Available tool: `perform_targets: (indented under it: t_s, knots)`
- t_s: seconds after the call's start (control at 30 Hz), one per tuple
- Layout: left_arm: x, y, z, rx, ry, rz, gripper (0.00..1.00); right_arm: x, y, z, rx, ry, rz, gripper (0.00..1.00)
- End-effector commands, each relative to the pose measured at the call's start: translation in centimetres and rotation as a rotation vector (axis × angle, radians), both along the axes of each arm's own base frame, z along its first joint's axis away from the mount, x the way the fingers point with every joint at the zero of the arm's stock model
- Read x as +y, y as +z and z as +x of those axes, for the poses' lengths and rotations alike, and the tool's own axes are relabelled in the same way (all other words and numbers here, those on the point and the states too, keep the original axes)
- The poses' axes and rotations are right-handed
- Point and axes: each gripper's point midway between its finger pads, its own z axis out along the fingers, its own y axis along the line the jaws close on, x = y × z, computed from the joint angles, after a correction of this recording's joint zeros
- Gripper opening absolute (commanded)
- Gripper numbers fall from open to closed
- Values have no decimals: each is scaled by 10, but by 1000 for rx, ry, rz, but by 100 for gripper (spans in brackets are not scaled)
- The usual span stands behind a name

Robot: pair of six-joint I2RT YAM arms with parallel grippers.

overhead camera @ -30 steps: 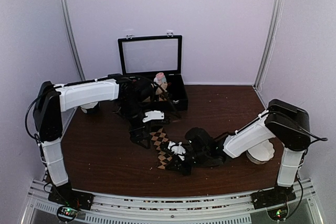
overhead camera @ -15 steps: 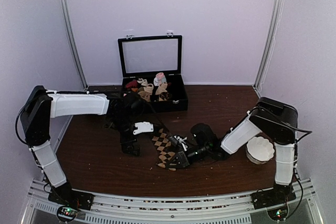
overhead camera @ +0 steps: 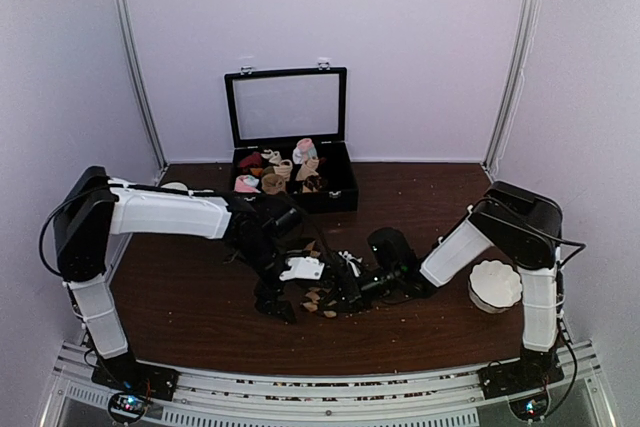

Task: Roll the socks
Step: Roll the sock at the center of the board.

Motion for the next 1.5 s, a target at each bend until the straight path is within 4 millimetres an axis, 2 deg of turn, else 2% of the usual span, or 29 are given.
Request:
perform_targets:
  t_s: [0.0, 0.1, 0.23, 0.3, 0.43, 0.6, 0.83, 1.0, 1.13, 1.23, 1.3, 1.33, 1.37, 1.43, 1.47]
  knots:
    - [-14, -13, -9, 28, -88, -1, 94, -28, -73, -7, 144, -83, -212, 0]
    - [-22, -14, -3, 2, -63, -17, 91, -30, -75, -9, 154, -84, -212, 0]
    - [-30, -11, 2, -31, -61, -43, 73, -30, -74, -9, 154, -82, -207, 0]
    - [-34, -9, 3, -38, -63, -53, 70, -30, -74, -9, 155, -83, -204, 0]
    - [-37, -11, -2, -26, -87, -43, 65, -29, -74, -8, 159, -87, -194, 0]
    - [-29, -27, -12, 26, -115, 20, 51, -29, -73, -9, 161, -91, -185, 0]
    - [-20, -44, -9, 23, -105, 92, 44, -30, -72, -10, 163, -95, -177, 0]
    - [-18, -52, 2, -24, -73, 130, 41, -32, -72, -13, 170, -90, -172, 0]
    - [-19, -49, 7, -42, -61, 130, 42, -35, -74, -16, 168, -78, -183, 0]
    - [-20, -34, 3, -29, -66, 110, 43, -38, -76, -19, 163, -70, -199, 0]
    - [-20, -20, 0, -29, -67, 81, 48, -39, -77, -19, 163, -67, -202, 0]
    - [-21, -13, 0, -37, -62, 66, 54, -39, -77, -19, 162, -67, -204, 0]
    - [-22, -6, 2, -51, -51, 52, 64, -40, -79, -20, 162, -65, -208, 0]
    - [-23, 6, 10, -97, -15, 25, 95, -41, -80, -21, 163, -63, -215, 0]
    - [-23, 11, 16, -133, 16, 18, 98, -42, -81, -22, 162, -62, -218, 0]
